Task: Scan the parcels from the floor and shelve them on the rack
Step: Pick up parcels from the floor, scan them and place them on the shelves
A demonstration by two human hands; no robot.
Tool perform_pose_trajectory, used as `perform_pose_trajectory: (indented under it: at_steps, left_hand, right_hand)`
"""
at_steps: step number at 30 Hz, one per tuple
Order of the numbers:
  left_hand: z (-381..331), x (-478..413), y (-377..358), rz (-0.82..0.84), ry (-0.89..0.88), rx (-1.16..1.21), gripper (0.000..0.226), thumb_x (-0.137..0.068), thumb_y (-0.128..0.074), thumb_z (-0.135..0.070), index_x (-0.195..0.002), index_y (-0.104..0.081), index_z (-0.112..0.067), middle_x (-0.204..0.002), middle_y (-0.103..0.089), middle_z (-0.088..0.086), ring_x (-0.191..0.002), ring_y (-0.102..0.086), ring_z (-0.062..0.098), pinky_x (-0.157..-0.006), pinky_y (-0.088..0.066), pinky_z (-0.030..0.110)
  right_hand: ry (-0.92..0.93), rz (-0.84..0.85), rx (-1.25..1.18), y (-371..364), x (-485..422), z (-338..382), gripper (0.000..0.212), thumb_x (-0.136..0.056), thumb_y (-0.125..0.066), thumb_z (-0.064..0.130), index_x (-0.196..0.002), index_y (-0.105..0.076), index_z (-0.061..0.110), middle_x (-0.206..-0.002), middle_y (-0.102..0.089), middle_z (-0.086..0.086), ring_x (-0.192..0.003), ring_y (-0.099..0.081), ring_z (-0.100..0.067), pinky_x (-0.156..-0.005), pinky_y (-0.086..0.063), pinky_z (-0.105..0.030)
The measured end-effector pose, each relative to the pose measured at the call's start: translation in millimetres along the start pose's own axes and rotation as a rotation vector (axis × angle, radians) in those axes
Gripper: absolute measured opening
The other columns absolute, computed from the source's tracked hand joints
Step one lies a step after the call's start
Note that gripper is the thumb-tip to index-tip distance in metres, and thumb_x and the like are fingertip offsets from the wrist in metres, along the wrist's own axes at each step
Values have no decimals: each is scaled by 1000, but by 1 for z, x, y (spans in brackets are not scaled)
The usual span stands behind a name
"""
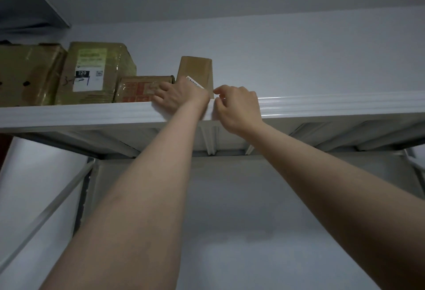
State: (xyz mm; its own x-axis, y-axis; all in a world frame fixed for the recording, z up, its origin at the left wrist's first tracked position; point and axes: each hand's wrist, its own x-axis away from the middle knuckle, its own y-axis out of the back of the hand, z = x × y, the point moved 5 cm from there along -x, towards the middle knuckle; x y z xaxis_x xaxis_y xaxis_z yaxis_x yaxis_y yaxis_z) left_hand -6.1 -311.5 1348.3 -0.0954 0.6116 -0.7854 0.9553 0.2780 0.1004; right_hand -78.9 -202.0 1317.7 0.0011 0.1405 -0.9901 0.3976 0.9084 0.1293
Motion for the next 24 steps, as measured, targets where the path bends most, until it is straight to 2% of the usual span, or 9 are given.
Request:
perform_pose_trajectory:
  at_steps: [3,6,10,14,17,21,24]
  left_hand:
    - [3,4,1,-23,-17,1,41,-86,-59,-40,-123,-62,-22,-142,-44,18,-131,-39,36,-108,-25,41]
    - [5,9,4,-67,-69,27,41,-86,-60,-43,-119,-65,-20,-140,-45,18,-130,-38,36,-109,-26,41]
    - [5,28,4,-202,-233,79,42,-89,-61,-48,-121,-62,-20,-138,-48,13,-131,-37,34,-111,-26,45]
    - [5,65,-10,-286,-427,141,41,-92,-58,-44,-123,-61,-17,-137,-52,11,-130,-42,33,-111,-29,48]
    - [12,97,-21,-284,-522,151,41,-91,-59,-42,-121,-62,-14,-136,-55,14,-127,-47,35,-107,-34,51]
    - [21,141,-30,-200,-622,105,49,-86,-67,-42,-122,-60,-10,-139,-52,18,-127,-46,39,-103,-37,53]
    - [22,184,-39,-113,-664,95,49,-85,-69,-41,-121,-60,-10,-137,-53,19,-125,-48,40,-101,-39,52]
  right_hand:
    - [21,9,35,0,3,1,36,-97,-41,21,-124,-66,19,-121,-66,-8,-116,-53,-31,-94,-35,-39]
    - [46,-56,63,1,10,-1,31,-95,-45,21,-114,-68,13,-115,-65,-11,-110,-52,-33,-90,-36,-39]
    - [86,-196,89,3,26,-3,31,-89,-49,21,-110,-68,8,-112,-66,-12,-105,-56,-35,-87,-38,-37]
    - [155,-270,162,8,49,-4,32,-82,-51,21,-104,-68,5,-114,-66,-15,-104,-59,-36,-87,-44,-40]
    - [198,-266,214,15,74,-11,27,-86,-57,17,-109,-66,5,-118,-64,-16,-105,-58,-36,-87,-46,-43]
    - [201,-195,235,24,116,-34,36,-85,-57,16,-120,-63,8,-133,-58,-16,-119,-54,-33,-93,-42,-42]
    - [204,-128,234,38,155,-53,34,-85,-59,18,-116,-65,8,-129,-60,-16,-117,-56,-34,-91,-41,-41]
